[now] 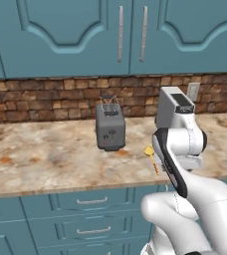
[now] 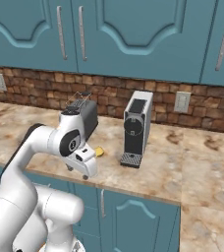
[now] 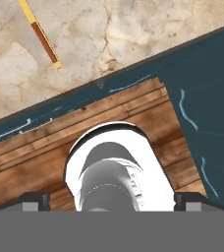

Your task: Take the fork and place it on the left side of the plate. Then take the spoon and place it on the right side of the plate. Make sure they're directly next to the plate.

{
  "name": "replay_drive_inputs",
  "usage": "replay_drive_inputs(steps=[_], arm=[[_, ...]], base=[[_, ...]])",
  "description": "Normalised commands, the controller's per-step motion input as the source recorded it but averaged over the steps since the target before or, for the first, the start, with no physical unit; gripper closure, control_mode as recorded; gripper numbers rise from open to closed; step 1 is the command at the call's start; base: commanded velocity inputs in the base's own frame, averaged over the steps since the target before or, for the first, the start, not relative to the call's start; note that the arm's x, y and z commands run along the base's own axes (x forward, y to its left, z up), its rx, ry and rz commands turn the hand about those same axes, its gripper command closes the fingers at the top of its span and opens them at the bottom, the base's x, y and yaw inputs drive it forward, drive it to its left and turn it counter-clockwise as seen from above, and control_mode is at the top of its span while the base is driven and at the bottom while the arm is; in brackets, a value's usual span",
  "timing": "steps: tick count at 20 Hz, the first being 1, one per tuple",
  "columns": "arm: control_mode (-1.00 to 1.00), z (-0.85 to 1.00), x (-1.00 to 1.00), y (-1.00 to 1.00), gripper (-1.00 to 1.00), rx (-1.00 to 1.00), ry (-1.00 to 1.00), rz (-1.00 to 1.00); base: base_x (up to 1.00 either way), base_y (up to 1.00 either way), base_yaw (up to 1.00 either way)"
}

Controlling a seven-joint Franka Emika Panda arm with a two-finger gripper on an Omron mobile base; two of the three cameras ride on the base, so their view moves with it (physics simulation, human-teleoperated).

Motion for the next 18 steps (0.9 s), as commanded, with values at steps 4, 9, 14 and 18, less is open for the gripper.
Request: replay_drive_inputs(steps=[4,9,14,18], arm=[[-1.00,0.45,0.44,0.66,-1.00,0.00,0.00,0.03],[-1.00,0.19,0.70,0.32,-1.00,-0.03,0.01,0.05],[-1.00,-0.13,0.38,-0.07,-1.00,-0.12,0.04,0.15],[-1.00,-0.21,0.69,-0.08,-1.00,-0.04,0.02,0.21]], base=[[0.00,0.00,0.00],[0.00,0.00,0.00],[0.00,0.00,0.00],[0.00,0.00,0.00]])
